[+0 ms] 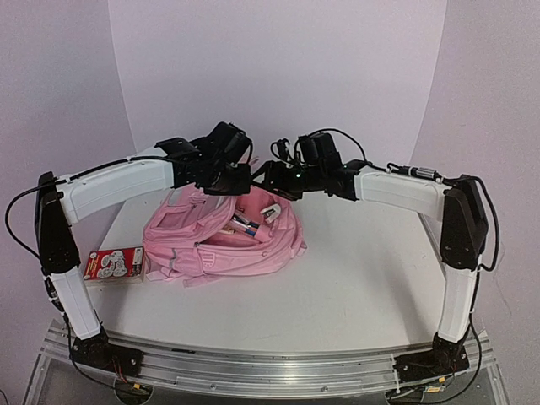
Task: Pack the student bag
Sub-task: Place the stationery in the student bag.
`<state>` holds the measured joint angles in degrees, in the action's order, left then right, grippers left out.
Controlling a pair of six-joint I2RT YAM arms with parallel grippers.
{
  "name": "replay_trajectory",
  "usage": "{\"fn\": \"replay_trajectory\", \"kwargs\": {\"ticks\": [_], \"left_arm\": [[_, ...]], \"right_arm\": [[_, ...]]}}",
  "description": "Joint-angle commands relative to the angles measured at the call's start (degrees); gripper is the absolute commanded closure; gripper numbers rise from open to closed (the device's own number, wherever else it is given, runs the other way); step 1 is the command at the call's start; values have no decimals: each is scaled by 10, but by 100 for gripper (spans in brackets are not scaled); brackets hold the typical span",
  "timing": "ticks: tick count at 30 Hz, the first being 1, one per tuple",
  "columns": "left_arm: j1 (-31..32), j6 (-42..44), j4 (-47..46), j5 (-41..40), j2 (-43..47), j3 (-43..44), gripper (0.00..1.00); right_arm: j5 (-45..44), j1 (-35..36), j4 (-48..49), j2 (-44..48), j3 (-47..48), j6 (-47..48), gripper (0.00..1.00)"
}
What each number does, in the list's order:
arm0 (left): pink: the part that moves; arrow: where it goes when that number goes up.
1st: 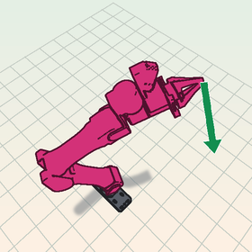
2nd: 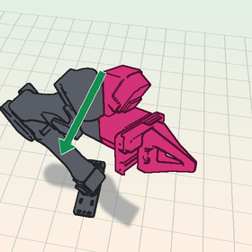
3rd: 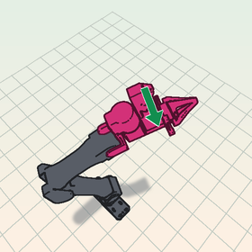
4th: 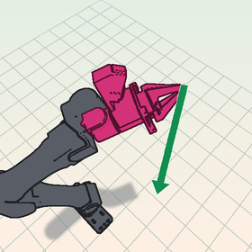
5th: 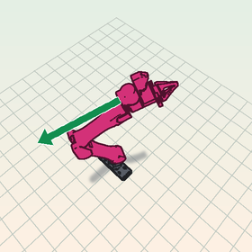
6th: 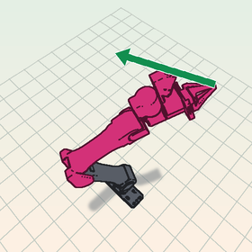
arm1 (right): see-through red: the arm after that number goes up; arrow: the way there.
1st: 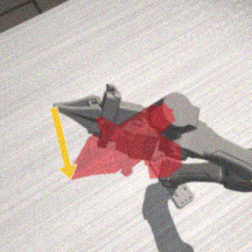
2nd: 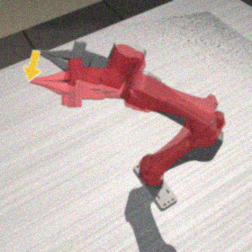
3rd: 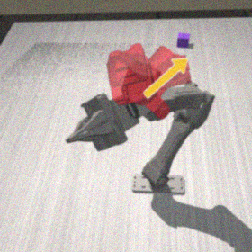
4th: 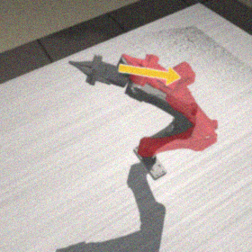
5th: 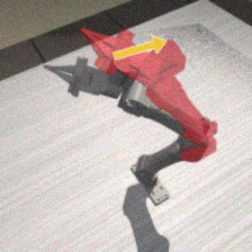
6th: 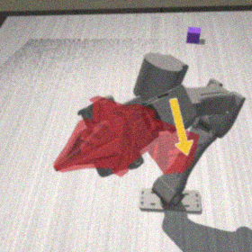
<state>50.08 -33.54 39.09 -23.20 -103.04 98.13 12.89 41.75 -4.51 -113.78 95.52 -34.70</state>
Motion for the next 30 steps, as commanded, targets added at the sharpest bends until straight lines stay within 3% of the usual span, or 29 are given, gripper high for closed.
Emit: {"fn": "replay_trajectory", "kwargs": {"ticks": [1, 7, 12, 18, 24, 28, 30], "left_arm": [[0, 5, -100, 37, 45, -4, 97], [-1, 16, -113, 61, 35, -17, 98], [-3, 19, -106, 71, 15, -9, 100], [-3, 24, -102, 87, -1, 10, 100], [-3, 29, -116, 107, 10, 13, 100], [-4, 26, -123, 103, 17, 11, 100], [-3, 19, -123, 97, 17, 8, 100]], "right_arm": [[13, -1, -22, 16, -46, 23, 27], [36, -1, -41, 88, -148, 103, 23], [155, 2, -37, 98, -183, 158, 22], [148, 3, -49, 25, -123, 163, 26], [187, 13, -52, -37, -40, 130, 49], [168, 41, -48, -89, 38, 118, 51], [177, 49, -41, -126, 87, 92, 56]]}}
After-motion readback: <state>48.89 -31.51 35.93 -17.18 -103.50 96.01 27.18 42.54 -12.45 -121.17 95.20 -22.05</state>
